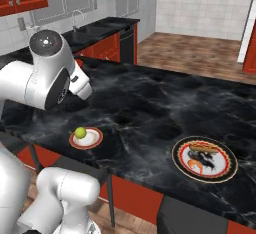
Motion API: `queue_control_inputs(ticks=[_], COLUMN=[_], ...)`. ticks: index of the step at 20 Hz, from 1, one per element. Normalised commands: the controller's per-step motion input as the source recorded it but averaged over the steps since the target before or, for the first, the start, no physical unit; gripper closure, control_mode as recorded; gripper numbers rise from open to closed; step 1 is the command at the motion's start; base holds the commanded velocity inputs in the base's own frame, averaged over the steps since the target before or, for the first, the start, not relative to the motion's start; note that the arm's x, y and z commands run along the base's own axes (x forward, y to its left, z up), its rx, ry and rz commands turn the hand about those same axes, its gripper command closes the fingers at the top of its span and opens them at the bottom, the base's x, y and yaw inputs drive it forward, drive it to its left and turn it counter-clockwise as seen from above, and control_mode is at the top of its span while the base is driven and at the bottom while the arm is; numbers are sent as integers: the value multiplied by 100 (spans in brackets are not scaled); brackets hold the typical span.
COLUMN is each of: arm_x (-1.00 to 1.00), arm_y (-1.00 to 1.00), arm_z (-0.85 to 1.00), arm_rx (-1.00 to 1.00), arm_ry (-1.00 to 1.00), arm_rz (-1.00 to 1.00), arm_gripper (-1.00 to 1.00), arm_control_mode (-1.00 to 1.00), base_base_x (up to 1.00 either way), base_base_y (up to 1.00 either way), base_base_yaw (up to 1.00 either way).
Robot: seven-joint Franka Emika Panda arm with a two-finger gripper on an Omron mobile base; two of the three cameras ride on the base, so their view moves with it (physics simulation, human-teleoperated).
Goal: Take the smaller bowl and place it next to the appetizer plate on the dining counter , and place the larger bowl next to the plate with cooked food.
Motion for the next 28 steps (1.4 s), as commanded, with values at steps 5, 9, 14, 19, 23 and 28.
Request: queue_control_inputs(ticks=[5, 9, 14, 19, 23, 28], arm_x=[41, 72, 100, 81, 48, 7], arm_y=[-10, -37, -50, -47, -38, -49], arm_z=[-76, -100, -100, -77, -36, -16], arm_rx=[8, -2, -2, -2, -3, 0], arm_ry=[-15, -9, 5, 2, 14, 14], arm_rz=[26, 37, 24, 8, 0, 0], arm_gripper=[100, 100, 100, 100, 100, 100], arm_control_mode=[-100, -100, -100, -100, -100, -100], base_base_x=[0, 0, 0, 0, 0, 0], base_base_y=[0, 0, 0, 0, 0, 0], base_base_yaw=[0, 0, 0, 0, 0, 0])
